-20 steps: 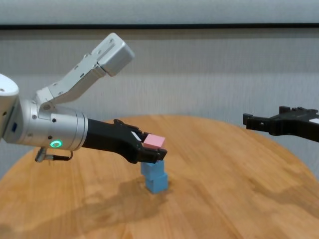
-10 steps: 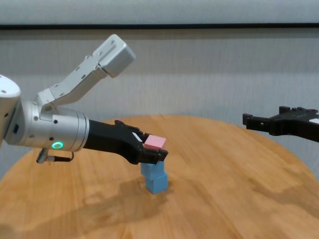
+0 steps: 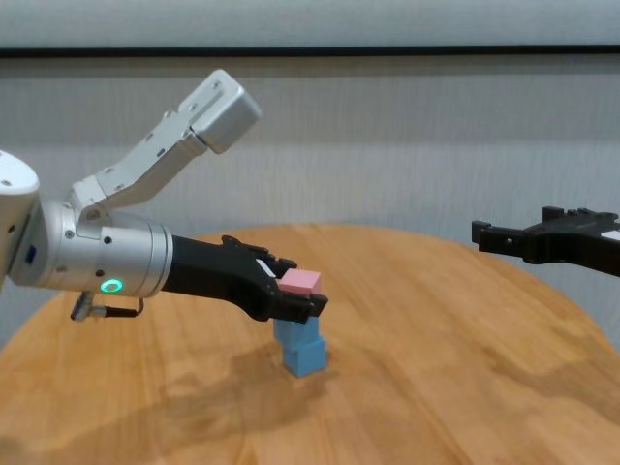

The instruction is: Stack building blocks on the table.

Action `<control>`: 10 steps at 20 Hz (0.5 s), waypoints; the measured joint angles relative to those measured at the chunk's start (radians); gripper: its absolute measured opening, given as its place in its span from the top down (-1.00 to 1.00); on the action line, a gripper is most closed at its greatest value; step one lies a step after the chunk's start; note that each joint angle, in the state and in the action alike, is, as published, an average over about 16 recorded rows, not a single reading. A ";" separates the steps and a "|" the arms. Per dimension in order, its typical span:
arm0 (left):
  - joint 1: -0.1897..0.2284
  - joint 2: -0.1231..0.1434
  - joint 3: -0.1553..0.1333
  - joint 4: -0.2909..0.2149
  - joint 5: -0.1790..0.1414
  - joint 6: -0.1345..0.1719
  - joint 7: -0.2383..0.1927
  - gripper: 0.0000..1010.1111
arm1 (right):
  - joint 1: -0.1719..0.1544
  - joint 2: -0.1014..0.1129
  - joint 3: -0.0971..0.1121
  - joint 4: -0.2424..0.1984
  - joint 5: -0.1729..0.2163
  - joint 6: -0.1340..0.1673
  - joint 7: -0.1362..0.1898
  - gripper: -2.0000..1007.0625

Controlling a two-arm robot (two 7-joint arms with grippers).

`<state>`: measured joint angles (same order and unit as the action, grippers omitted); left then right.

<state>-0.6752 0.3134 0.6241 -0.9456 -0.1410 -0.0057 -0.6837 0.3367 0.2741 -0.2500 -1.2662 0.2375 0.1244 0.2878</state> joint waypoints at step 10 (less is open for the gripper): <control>0.009 0.011 -0.021 -0.025 -0.015 -0.001 0.009 -0.85 | 0.000 0.000 0.000 0.000 0.000 0.000 0.000 -0.99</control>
<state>-0.6664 0.3248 0.6027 -0.9706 -0.1563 -0.0070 -0.6747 0.3367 0.2741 -0.2500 -1.2662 0.2375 0.1244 0.2878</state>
